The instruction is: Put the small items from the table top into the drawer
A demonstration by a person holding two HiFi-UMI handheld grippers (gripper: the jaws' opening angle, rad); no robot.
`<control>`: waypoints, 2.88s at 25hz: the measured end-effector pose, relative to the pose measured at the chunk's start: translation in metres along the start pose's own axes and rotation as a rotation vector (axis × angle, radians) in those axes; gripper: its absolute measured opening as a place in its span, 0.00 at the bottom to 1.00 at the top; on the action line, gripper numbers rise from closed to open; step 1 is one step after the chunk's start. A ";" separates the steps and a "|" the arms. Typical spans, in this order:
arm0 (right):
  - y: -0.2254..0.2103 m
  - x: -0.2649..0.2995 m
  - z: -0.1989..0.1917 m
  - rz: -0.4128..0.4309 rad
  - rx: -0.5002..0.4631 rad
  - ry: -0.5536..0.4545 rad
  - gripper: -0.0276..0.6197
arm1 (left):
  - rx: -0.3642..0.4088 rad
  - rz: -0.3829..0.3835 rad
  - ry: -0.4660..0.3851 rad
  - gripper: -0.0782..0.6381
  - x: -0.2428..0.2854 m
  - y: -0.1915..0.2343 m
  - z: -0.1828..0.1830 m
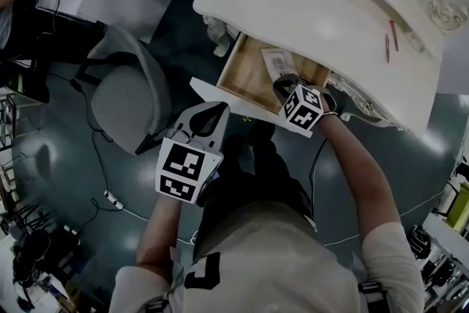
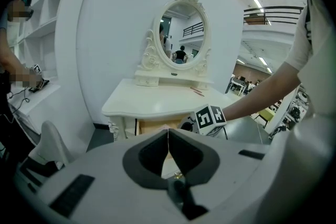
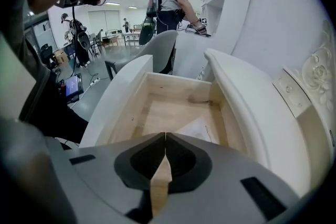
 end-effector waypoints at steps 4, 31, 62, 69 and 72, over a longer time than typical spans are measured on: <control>-0.002 0.006 -0.007 0.000 0.012 0.006 0.09 | -0.012 -0.004 0.011 0.19 0.007 -0.003 0.000; -0.023 0.009 -0.003 -0.075 0.126 0.047 0.29 | -0.026 -0.042 -0.017 0.19 -0.001 0.012 0.010; 0.013 -0.091 0.058 -0.343 0.163 0.033 0.29 | 0.106 -0.177 -0.164 0.19 -0.085 -0.006 0.020; 0.036 -0.109 0.072 -0.379 0.174 0.045 0.15 | 0.134 -0.230 -0.187 0.19 -0.103 -0.013 0.020; 0.045 -0.117 0.076 -0.380 0.188 0.051 0.11 | 0.145 -0.260 -0.194 0.19 -0.105 -0.018 0.021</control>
Point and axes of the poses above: the fingertips, and each gripper's own axes: x forward along the fingers, y to its left, z out of its top, the point moved 4 cm from there along -x, backward along the fingers, and after that the axes turned 8 degrees about -x, right-handed, at the moved point
